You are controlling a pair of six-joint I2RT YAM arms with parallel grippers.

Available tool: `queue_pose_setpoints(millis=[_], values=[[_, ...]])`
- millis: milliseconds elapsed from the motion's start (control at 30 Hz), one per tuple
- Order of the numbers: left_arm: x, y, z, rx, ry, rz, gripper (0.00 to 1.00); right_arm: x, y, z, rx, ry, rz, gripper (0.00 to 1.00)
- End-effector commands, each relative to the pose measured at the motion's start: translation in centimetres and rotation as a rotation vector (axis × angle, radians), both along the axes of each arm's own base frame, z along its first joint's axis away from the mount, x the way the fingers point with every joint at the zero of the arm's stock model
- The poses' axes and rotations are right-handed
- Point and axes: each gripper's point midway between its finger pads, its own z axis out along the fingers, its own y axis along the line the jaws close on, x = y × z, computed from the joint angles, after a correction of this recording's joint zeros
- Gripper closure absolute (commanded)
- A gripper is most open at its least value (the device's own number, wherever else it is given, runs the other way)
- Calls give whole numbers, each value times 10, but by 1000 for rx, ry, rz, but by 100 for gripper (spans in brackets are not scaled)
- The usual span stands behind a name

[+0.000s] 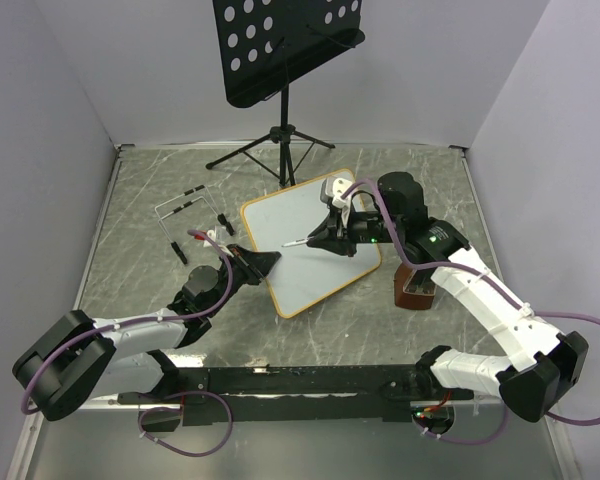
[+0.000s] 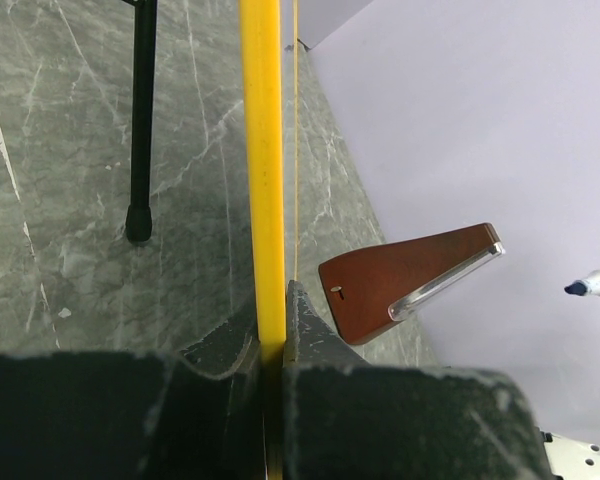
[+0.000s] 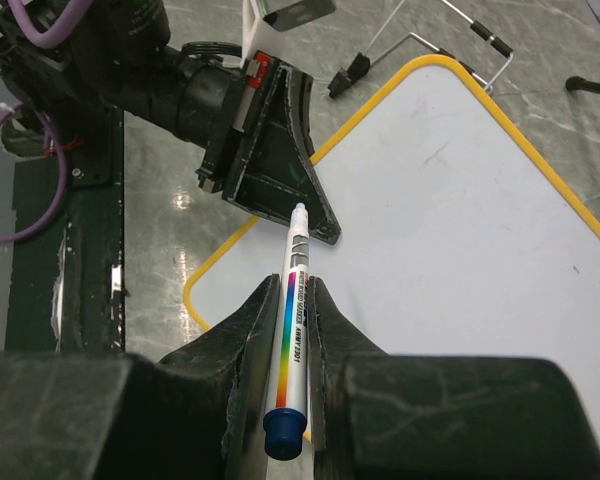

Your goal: Write a sentence on the whiteboard

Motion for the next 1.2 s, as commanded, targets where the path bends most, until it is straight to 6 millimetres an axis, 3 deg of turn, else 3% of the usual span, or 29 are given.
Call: queue_pose_setpoints(millis=[0, 200, 600, 900, 933, 1167], values=[[-5, -5, 16, -33, -62, -29, 99, 4, 4, 19, 41, -64, -11, 100], [-6, -6, 16, -28, -55, -36, 99, 8, 6, 20, 60, -72, -22, 100], [-5, -10, 15, -32, -35, -46, 99, 30, 14, 44, 136, -133, -96, 100], [-5, -19, 20, -4, -82, -90, 99, 51, 25, 17, 142, -115, -141, 100], [-5, -20, 19, 5, -89, -94, 99, 54, 28, 23, 170, -145, -139, 100], [-5, -19, 14, 72, -127, -99, 99, 64, 35, 12, 178, -157, -133, 100]])
